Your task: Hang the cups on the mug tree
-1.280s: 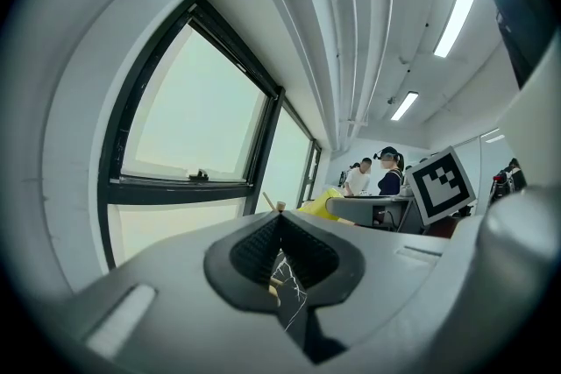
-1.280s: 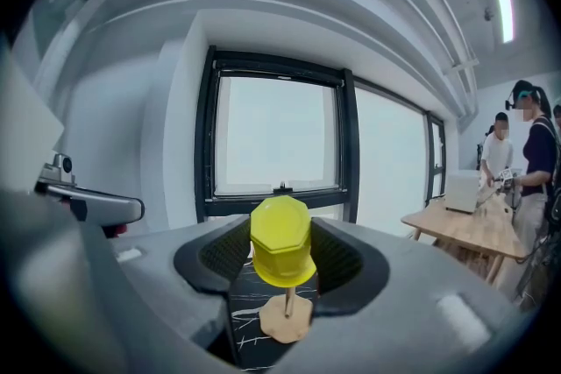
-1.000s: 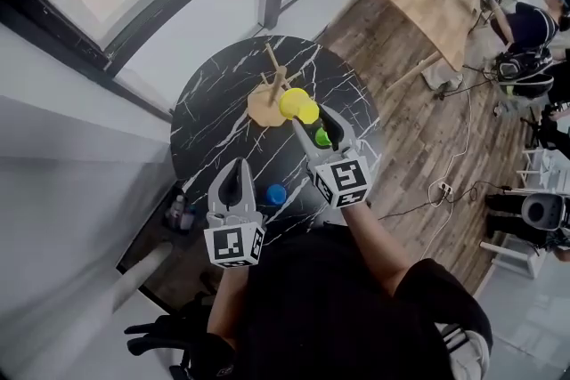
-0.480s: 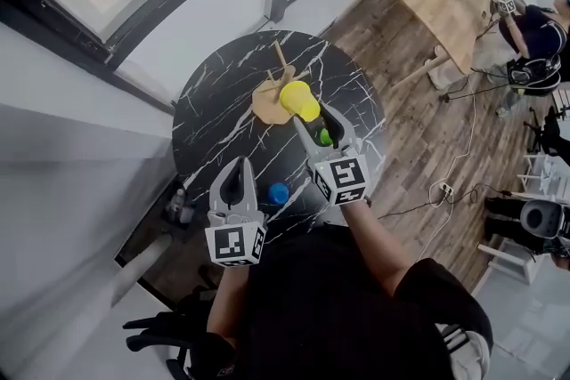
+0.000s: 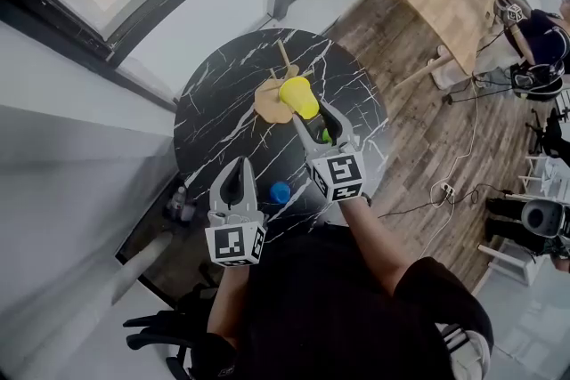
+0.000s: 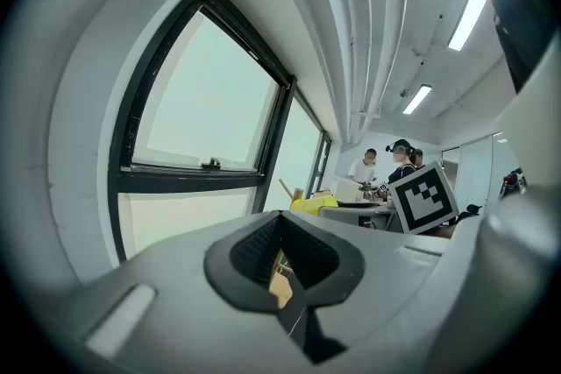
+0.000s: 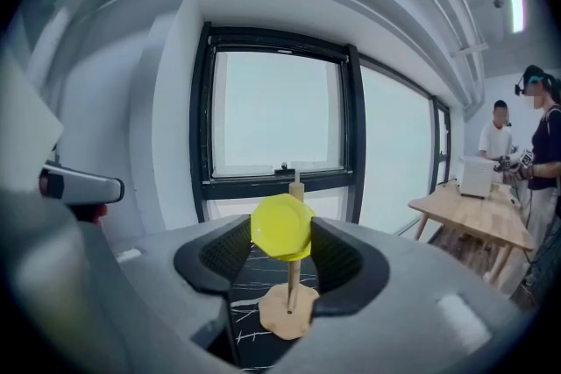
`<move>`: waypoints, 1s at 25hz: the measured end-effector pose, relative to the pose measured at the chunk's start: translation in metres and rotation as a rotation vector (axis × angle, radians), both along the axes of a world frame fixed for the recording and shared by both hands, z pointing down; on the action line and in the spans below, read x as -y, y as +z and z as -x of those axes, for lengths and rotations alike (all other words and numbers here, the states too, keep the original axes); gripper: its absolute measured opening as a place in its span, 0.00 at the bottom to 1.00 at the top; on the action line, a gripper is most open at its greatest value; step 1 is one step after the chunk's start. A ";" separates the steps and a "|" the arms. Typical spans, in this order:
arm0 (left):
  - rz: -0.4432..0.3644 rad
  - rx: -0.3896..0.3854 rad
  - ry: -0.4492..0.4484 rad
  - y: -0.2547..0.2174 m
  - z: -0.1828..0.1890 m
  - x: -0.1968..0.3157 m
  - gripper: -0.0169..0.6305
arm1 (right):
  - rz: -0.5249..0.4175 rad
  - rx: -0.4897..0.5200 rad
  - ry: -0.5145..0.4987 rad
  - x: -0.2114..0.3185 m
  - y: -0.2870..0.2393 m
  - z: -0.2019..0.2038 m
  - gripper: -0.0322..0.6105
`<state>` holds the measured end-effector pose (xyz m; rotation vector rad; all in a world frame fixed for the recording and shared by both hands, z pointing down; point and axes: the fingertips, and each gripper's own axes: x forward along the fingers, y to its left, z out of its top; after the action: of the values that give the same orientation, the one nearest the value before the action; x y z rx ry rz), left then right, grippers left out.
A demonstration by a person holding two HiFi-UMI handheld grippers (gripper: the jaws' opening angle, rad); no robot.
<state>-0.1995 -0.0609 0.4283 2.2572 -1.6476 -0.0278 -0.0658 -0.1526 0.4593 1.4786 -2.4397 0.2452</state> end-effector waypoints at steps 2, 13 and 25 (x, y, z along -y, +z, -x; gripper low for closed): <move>-0.001 -0.001 -0.002 0.000 0.001 -0.001 0.03 | 0.003 -0.003 -0.001 0.000 0.002 0.001 0.38; 0.005 -0.001 -0.013 0.002 0.003 -0.005 0.03 | 0.021 -0.013 0.001 0.001 0.013 0.001 0.38; -0.012 -0.005 -0.013 -0.003 0.003 -0.012 0.03 | 0.022 -0.014 0.008 -0.006 0.014 -0.002 0.43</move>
<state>-0.2028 -0.0487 0.4255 2.2536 -1.6640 -0.0458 -0.0635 -0.1465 0.4729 1.4763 -2.4124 0.2617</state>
